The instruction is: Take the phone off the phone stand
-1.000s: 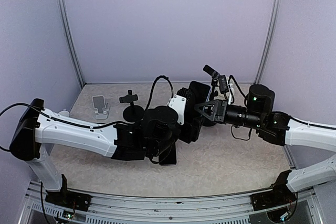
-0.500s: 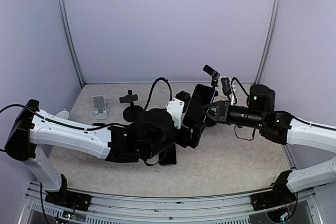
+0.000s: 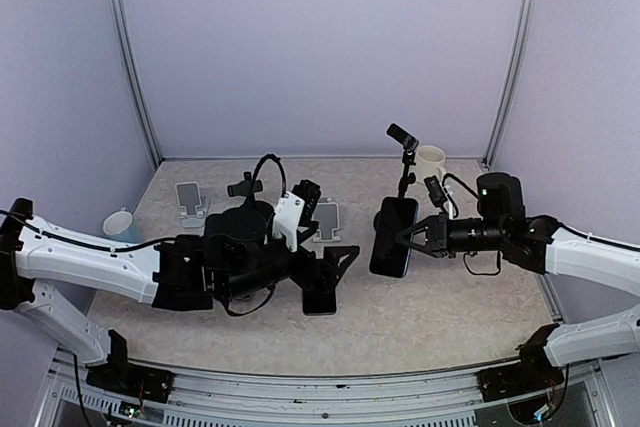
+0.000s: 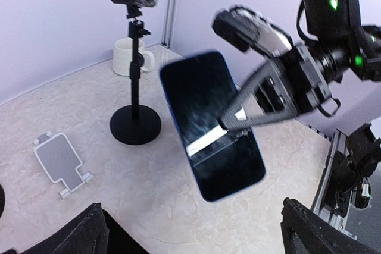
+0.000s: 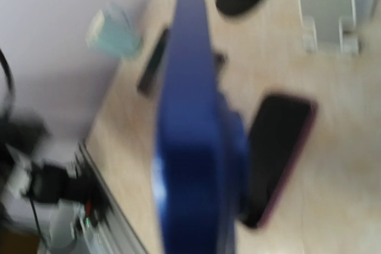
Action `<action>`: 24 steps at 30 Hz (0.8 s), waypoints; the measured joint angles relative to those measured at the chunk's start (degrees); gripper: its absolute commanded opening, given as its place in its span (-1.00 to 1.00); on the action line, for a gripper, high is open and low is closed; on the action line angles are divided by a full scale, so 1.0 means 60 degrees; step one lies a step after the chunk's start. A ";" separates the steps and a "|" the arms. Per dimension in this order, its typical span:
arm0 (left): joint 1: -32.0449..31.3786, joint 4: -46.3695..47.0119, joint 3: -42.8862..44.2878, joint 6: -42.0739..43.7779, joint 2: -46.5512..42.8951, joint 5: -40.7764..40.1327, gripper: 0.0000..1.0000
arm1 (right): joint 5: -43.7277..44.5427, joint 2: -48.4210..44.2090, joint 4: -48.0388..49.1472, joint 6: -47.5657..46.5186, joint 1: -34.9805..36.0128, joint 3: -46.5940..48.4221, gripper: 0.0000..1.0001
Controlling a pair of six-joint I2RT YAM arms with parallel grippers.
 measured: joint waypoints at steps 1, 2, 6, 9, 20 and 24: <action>0.0186 -0.0040 -0.0058 -0.0066 -0.0208 0.0051 0.98 | -0.0160 0.0025 -0.0157 -0.0087 -0.0047 -0.0106 -1.00; 0.0353 -0.0066 -0.0098 -0.0117 -0.0375 0.0098 0.98 | -0.0335 0.0080 -0.0350 -0.0186 -0.0080 -0.0175 -1.00; 0.1133 -0.0149 -0.0299 -0.0339 -0.1075 0.0331 0.97 | -0.0965 0.0648 -0.0936 -0.0696 -0.0412 -0.0240 -1.00; 0.1512 -0.0226 -0.0375 -0.0470 -0.1351 0.0535 0.98 | -0.1450 0.1410 -0.1064 -0.1111 -0.0907 -0.0240 -1.00; 0.1657 -0.0390 -0.0390 -0.0546 -0.1373 0.0969 0.98 | -0.2732 0.4164 -0.2320 -0.2987 -0.2058 0.0772 -1.00; 0.1679 -0.0382 -0.0484 -0.0554 -0.1373 0.0976 0.98 | -0.2958 0.5045 -0.2328 -0.3322 -0.2353 0.1162 -1.00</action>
